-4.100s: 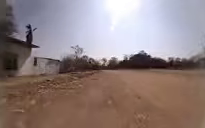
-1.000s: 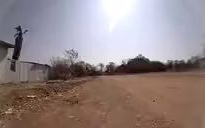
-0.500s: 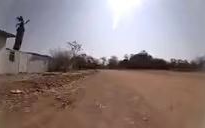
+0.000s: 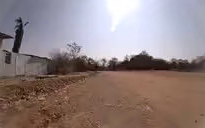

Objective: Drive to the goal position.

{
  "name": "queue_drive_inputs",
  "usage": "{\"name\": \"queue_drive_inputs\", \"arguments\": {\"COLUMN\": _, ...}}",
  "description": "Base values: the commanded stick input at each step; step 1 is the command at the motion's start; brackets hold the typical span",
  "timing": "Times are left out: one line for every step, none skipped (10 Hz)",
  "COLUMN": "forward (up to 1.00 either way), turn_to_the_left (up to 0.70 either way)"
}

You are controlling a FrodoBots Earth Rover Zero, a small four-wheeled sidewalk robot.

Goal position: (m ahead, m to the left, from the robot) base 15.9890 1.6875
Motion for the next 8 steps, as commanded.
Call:
{"name": "queue_drive_inputs", "arguments": {"forward": 1.00, "turn_to_the_left": 0.00}}
{"name": "queue_drive_inputs", "arguments": {"forward": 1.00, "turn_to_the_left": 0.00}}
{"name": "queue_drive_inputs", "arguments": {"forward": 1.00, "turn_to_the_left": 0.00}}
{"name": "queue_drive_inputs", "arguments": {"forward": 1.00, "turn_to_the_left": 0.00}}
{"name": "queue_drive_inputs", "arguments": {"forward": 1.00, "turn_to_the_left": 0.00}}
{"name": "queue_drive_inputs", "arguments": {"forward": 1.00, "turn_to_the_left": 0.00}}
{"name": "queue_drive_inputs", "arguments": {"forward": 1.00, "turn_to_the_left": 0.00}}
{"name": "queue_drive_inputs", "arguments": {"forward": 1.00, "turn_to_the_left": 0.00}}
